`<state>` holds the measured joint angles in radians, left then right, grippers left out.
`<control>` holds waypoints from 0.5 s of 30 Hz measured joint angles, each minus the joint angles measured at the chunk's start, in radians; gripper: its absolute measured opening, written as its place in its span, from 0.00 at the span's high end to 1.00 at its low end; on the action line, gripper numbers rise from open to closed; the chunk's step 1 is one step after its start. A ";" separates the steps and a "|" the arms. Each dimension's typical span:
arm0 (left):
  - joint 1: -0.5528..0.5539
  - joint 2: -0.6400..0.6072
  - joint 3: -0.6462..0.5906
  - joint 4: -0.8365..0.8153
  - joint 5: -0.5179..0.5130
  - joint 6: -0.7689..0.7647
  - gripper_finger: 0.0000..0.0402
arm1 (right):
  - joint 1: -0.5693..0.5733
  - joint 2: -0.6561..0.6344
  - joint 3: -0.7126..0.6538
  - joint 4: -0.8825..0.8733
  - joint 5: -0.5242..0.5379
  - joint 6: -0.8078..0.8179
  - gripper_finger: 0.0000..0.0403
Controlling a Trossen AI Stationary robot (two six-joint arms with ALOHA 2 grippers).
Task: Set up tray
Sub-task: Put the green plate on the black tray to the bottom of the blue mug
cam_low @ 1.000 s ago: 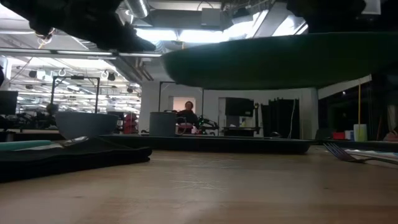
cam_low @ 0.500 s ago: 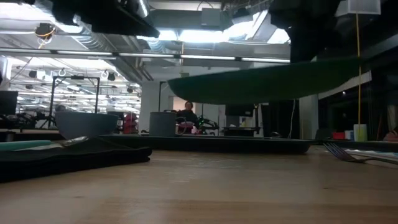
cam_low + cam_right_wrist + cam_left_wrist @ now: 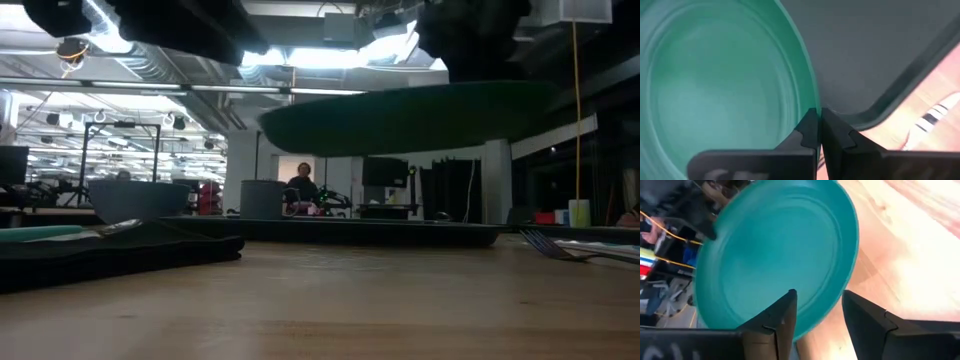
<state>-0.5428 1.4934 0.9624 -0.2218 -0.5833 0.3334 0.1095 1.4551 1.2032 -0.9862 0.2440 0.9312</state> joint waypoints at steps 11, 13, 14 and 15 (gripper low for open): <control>-0.006 0.174 0.179 -0.146 0.011 -0.006 0.62 | -0.004 0.000 0.000 0.051 -0.012 -0.044 0.98; -0.005 0.187 0.188 -0.160 0.021 -0.007 0.63 | -0.004 0.000 0.000 0.056 -0.013 -0.046 0.98; -0.003 0.195 0.190 -0.158 0.027 -0.006 0.63 | -0.004 0.000 0.000 0.056 -0.013 -0.047 0.98; -0.002 0.200 0.192 -0.158 0.034 -0.007 0.63 | -0.004 0.000 0.000 0.056 -0.013 -0.048 0.98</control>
<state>-0.5453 1.6935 1.1542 -0.3796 -0.5490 0.3265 0.1055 1.4548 1.2034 -0.9298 0.2310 0.8835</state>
